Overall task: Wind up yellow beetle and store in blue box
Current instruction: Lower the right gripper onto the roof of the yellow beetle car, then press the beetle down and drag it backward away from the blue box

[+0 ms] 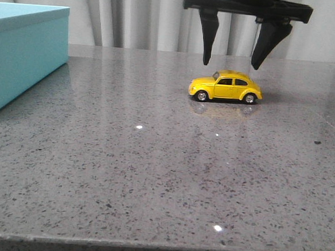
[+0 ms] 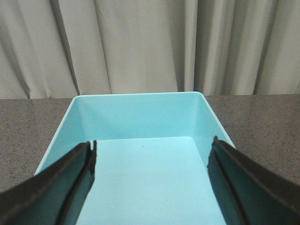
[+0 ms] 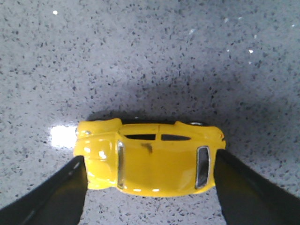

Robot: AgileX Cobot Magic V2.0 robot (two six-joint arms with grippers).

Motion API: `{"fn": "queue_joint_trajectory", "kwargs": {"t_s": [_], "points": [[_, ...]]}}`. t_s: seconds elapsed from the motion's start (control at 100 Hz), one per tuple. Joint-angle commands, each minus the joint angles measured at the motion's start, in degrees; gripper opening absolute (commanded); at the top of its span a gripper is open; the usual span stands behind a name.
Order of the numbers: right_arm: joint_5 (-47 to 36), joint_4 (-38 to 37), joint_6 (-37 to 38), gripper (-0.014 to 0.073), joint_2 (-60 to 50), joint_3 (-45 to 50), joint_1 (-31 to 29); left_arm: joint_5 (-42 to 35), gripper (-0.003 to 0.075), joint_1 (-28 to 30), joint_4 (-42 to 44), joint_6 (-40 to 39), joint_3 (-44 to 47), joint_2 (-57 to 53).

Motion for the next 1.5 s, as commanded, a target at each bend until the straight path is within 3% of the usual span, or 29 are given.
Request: {"fn": "queue_joint_trajectory", "kwargs": {"t_s": [0.0, 0.3, 0.55, 0.9, 1.32, 1.49], "points": [[0.32, -0.26, 0.38, 0.0559, -2.36, -2.03, 0.02, -4.10, 0.0491, -0.41, -0.54, 0.00, -2.10, 0.23], [0.82, -0.15, 0.63, 0.0454, -0.54, -2.03, 0.02, -4.10, 0.0491, -0.41, -0.54, 0.00, -2.10, 0.23], [2.45, -0.15, 0.63, 0.0454, -0.54, -2.03, -0.29, -4.10, 0.0491, -0.41, -0.54, 0.00, -2.10, 0.23], [5.10, -0.50, -0.60, 0.0454, -0.61, -0.28, -5.52, -4.10, 0.0491, -0.41, -0.54, 0.00, -2.10, 0.23], [5.10, -11.46, -2.14, 0.0454, -3.32, 7.09, -6.23, -4.55, 0.0491, -0.41, -0.54, 0.00, -2.10, 0.23], [5.10, -11.57, -2.40, 0.0454, -5.72, 8.83, -8.81, -4.60, 0.0491, -0.41, -0.54, 0.00, -2.10, 0.23]]}}
